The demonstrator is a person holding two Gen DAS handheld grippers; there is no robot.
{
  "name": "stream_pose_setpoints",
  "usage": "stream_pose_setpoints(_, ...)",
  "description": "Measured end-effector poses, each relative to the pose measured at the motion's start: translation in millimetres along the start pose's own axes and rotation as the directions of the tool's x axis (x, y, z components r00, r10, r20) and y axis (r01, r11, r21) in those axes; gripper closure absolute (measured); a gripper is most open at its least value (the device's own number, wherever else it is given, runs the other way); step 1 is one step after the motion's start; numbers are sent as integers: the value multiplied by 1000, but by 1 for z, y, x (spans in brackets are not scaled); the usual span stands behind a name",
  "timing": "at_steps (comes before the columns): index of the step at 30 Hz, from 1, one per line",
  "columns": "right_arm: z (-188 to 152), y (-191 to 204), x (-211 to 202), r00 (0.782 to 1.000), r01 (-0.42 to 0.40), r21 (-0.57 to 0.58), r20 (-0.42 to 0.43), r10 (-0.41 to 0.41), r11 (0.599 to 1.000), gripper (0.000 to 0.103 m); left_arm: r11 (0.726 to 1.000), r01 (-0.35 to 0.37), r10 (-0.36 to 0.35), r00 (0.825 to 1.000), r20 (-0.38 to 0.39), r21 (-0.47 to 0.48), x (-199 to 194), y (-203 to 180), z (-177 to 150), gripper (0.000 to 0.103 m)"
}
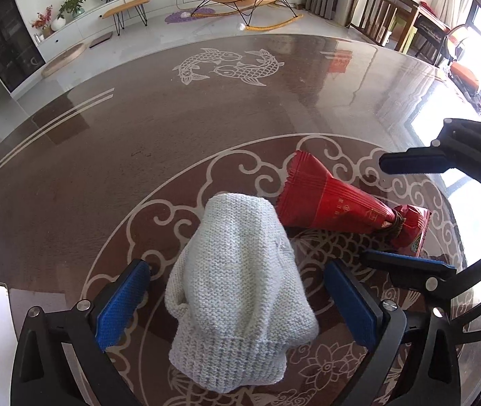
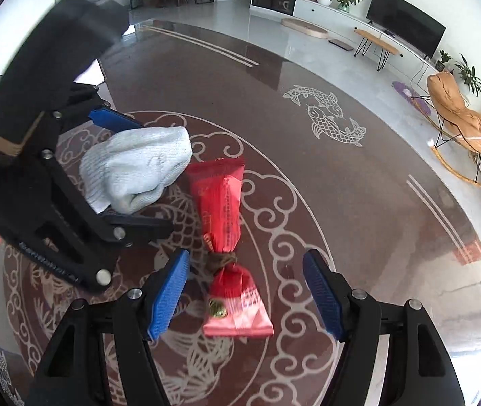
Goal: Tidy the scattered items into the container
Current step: 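Close the left tool on the white knit bundle while the right tool grasps the red packet, then lift and carry the knit bundle and red packet over the container with both tools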
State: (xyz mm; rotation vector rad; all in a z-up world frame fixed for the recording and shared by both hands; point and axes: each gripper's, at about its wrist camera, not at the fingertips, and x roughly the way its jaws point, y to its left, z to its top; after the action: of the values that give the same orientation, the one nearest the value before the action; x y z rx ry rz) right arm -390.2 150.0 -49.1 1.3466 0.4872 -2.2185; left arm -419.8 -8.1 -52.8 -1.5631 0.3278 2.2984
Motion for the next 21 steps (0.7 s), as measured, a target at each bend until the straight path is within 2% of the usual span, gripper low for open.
stream_pose_setpoints(1,0,-1,3,1000,-26,19,6,26,999,37,1000,0,0,1000,7,-2,-1,3,1,0)
stream_pose_setpoints(2,0,-1,6,1000,-24,33,0,24,999,51,1000,-3,3,1000,17,0,-2,5,0,0)
stream_pose_setpoints(3,-3,-3,5,1000,-20,52,12,20,998,61,1000,-1,1,1000,30,8,-3,3,-1,5)
stream_pose_setpoints(4,-5,-6,5,1000,-16,79,11,16,997,81,1000,2,-3,999,48,17,-8,3,-2,20)
stream_pose_setpoints(5,-9,-9,4,1000,-23,96,14,21,995,81,1000,2,-4,998,61,21,-12,1,-2,30)
stream_pose_setpoints(6,-14,-9,3,1000,-7,101,11,6,995,81,1000,0,-2,997,72,18,-18,0,-4,55)
stream_pose_setpoints(7,-20,-9,1,1000,8,111,10,-10,994,81,1000,-11,11,997,75,6,-23,-1,-4,64)
stream_pose_setpoints(11,-50,-3,-17,999,43,185,14,-47,982,81,999,-23,25,996,85,-22,-34,-8,-27,65)
stream_pose_setpoints(15,-84,15,-40,995,80,220,35,-90,972,81,996,10,-3,996,85,-88,-48,-19,-65,65)
stream_pose_setpoints(21,-118,42,-70,991,30,314,113,-68,949,81,991,18,-4,994,113,-129,-71,-52,-133,65)
